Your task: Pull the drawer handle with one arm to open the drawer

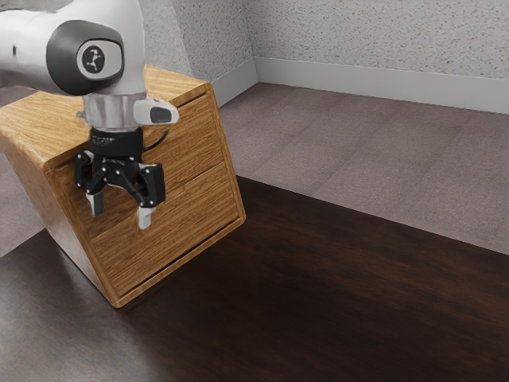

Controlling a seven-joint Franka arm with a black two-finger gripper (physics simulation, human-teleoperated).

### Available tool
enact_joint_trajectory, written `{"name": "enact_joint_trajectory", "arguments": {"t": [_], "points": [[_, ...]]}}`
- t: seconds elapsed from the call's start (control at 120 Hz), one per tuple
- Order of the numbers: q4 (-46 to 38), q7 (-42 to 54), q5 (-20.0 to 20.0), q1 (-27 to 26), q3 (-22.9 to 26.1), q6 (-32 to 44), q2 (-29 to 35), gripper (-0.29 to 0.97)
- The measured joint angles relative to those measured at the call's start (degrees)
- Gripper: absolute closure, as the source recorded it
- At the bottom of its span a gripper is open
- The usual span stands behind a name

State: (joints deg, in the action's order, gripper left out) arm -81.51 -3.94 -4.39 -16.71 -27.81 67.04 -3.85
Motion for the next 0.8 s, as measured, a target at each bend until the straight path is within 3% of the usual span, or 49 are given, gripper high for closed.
{"name": "enact_joint_trajectory", "arguments": {"t": [0.15,0.258,0.55,0.608,0.675,0.725,0.8], "points": [[-0.05,-1.14,0.59,-1.51,-0.29,8.32,0.15,0.00],[3.71,-1.83,-1.88,-4.65,1.30,10.68,8.65,0.00],[3.51,-3.18,0.26,-5.51,2.28,16.33,7.44,0.00],[-7.60,-3.43,-2.76,-7.35,4.31,19.64,19.54,0.00],[-24.02,-3.64,-6.89,-0.76,9.06,24.39,32.70,0.00],[-30.58,-3.58,-10.77,1.74,11.49,27.26,35.97,0.00],[-34.97,-3.36,-18.62,-0.25,12.22,30.48,37.49,0.00]]}}
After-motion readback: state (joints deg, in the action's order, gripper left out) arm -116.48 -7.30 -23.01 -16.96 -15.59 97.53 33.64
